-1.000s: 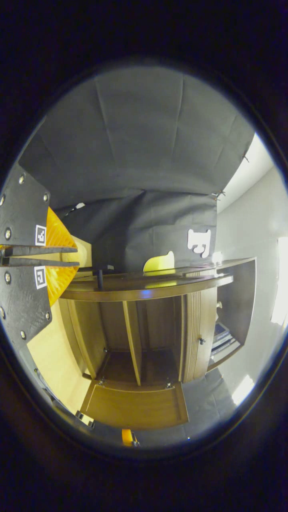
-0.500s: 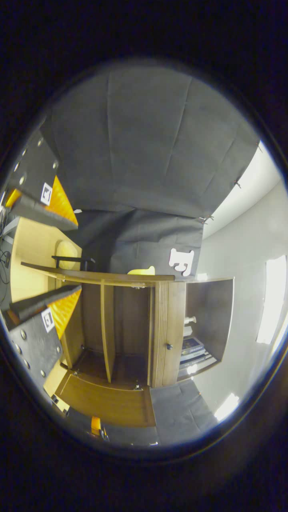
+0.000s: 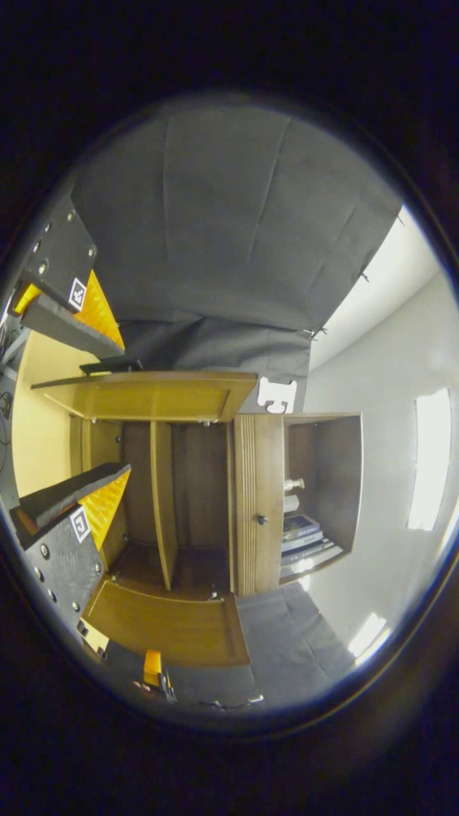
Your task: Open the right door of the double-door shoe cabinet with the right hand, and open the left door with the left hand.
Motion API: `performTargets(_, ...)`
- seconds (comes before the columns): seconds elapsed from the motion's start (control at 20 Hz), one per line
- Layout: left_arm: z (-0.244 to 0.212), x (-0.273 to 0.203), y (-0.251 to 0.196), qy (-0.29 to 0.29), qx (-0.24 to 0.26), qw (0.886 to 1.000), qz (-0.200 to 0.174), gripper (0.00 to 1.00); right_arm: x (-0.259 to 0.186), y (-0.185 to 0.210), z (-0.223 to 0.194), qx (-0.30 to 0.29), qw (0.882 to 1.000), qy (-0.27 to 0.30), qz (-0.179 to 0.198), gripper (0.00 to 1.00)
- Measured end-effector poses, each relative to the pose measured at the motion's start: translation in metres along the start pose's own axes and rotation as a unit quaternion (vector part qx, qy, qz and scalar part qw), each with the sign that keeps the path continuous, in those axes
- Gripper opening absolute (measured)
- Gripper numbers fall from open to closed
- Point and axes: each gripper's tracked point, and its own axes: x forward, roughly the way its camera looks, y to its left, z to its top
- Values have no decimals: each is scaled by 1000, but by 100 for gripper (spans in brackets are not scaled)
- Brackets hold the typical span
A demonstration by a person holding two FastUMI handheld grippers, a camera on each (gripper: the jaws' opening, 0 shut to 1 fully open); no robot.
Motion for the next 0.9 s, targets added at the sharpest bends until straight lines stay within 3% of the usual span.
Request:
performTargets(0.4, -8, 13, -29, 7, 5, 999, -43, 95, -15, -19, -3, -4, 1000, 2, -26, 94)
performTargets(0.9, -12, 21, -33, 31, -5, 998, -50, 95, -19, -39, -1, -2, 998, 8, -60, 94)
